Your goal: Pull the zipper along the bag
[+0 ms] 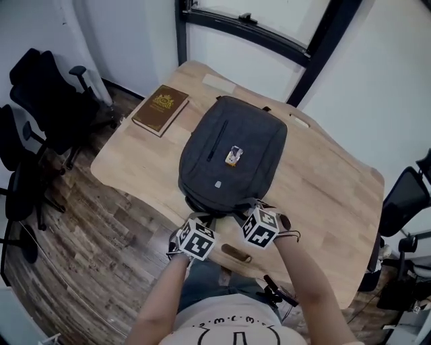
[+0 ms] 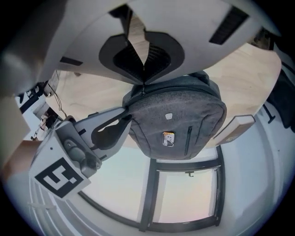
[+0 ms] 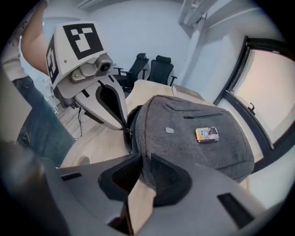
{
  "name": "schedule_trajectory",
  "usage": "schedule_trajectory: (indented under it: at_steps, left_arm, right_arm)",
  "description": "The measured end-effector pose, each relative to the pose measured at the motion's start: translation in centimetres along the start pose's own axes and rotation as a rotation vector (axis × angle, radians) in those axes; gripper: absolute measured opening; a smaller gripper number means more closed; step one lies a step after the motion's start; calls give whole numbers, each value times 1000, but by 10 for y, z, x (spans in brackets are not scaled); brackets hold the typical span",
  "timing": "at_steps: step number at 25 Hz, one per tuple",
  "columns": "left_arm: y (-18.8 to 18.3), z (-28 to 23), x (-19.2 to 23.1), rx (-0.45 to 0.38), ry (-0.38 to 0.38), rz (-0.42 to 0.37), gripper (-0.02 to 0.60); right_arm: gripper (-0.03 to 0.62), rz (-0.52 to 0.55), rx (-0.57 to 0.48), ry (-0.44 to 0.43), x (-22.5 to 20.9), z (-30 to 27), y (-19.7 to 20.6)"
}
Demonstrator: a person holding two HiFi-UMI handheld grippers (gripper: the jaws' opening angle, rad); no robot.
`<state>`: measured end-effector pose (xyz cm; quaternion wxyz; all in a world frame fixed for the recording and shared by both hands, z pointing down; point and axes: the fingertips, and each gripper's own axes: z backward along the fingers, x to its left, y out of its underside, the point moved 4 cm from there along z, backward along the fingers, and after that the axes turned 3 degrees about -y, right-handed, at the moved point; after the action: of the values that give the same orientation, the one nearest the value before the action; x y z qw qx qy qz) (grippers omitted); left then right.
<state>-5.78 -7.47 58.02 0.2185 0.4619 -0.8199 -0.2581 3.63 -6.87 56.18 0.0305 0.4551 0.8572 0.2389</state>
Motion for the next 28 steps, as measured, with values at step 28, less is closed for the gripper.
schedule_trajectory:
  at_steps: [28]
  left_arm:
    - [5, 31, 128, -15, -200, 188, 20]
  right_arm:
    - [174, -215, -47, 87, 3, 14, 6]
